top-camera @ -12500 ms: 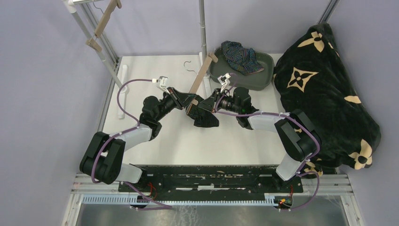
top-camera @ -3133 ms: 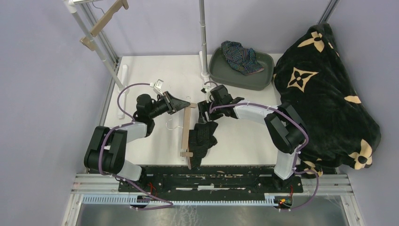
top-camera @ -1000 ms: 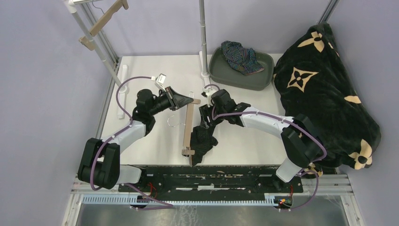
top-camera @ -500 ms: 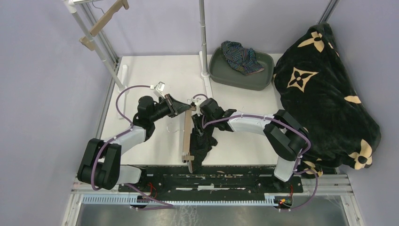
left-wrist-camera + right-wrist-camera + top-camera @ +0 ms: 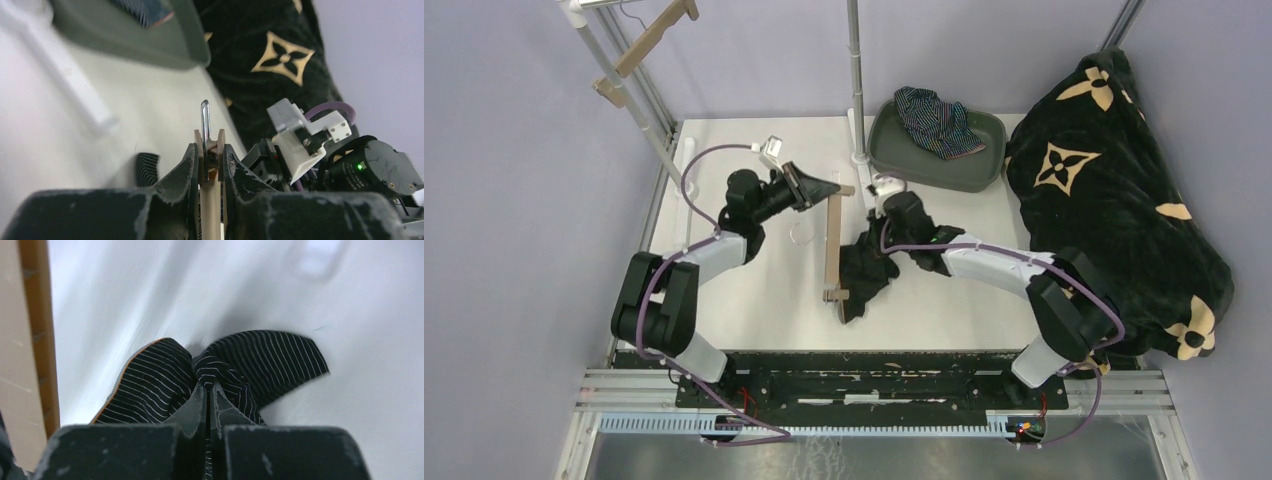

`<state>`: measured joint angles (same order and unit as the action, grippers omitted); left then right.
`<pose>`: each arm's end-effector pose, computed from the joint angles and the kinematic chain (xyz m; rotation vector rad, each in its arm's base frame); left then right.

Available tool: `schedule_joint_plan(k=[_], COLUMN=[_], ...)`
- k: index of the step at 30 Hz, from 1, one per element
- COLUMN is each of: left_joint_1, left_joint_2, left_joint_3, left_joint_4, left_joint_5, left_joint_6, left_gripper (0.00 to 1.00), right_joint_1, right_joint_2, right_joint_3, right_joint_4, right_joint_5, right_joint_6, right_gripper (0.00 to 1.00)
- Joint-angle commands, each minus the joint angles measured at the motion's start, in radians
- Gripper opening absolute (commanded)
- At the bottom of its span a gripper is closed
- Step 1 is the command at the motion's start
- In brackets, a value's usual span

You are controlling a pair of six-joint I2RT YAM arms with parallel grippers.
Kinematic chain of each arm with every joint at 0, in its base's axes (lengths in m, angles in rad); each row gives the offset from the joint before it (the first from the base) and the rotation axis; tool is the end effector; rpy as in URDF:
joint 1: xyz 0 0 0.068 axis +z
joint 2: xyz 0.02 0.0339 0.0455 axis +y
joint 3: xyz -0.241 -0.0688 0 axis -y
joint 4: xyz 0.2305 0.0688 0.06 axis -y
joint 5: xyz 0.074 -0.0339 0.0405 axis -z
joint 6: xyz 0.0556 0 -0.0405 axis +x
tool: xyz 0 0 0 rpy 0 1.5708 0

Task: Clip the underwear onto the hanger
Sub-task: Clamp the underwear onto the hanger.

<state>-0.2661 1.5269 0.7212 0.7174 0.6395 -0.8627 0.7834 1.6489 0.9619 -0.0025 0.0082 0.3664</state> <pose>0.3101 -0.1189 0.2191 -0.0074 1.8360 -1.3519 0.2519 0.2502 0.1715 -0.4782 2.2821 0.5899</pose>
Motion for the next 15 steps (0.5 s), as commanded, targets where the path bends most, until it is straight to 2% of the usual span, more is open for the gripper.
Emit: schedule_joint_plan(k=[1, 5, 10, 13, 14, 15], left_joint_1=[-0.004, -0.012, -0.028, -0.052, -0.063, -0.072], left_joint_2=[0.087, 0.229, 0.352, 0.362, 0.36, 0.357], left_joint_3=[0.21, 0.425, 0.658, 0.686, 0.668, 0.639], left_joint_4=[0.179, 0.258, 0.277, 0.22, 0.213, 0.215], left_joint_5=[0.042, 0.077, 0.114, 0.124, 0.129, 0.13], left_joint_6=[-0.089, -0.167, -0.231, -0.202, -0.195, -0.189], left_gripper=[0.03, 0.03, 0.03, 0.03, 0.03, 0.03], right_joint_1=[-0.133, -0.237, -0.264, -0.265, -0.266, -0.265], right_joint_2=[-0.134, -0.164, -0.223, -0.256, -0.271, -0.283], right_joint_3=[0.033, 0.133, 0.214, 0.201, 0.172, 0.142], right_joint_4=[0.12, 0.086, 0.055, 0.005, -0.01, -0.025], right_joint_5=[0.06, 0.053, 0.079, 0.075, 0.072, 0.072], right_joint_6=[0.015, -0.02, -0.08, -0.081, -0.068, -0.051], right_gripper=[0.0, 0.0, 0.0, 0.0, 0.03, 0.09])
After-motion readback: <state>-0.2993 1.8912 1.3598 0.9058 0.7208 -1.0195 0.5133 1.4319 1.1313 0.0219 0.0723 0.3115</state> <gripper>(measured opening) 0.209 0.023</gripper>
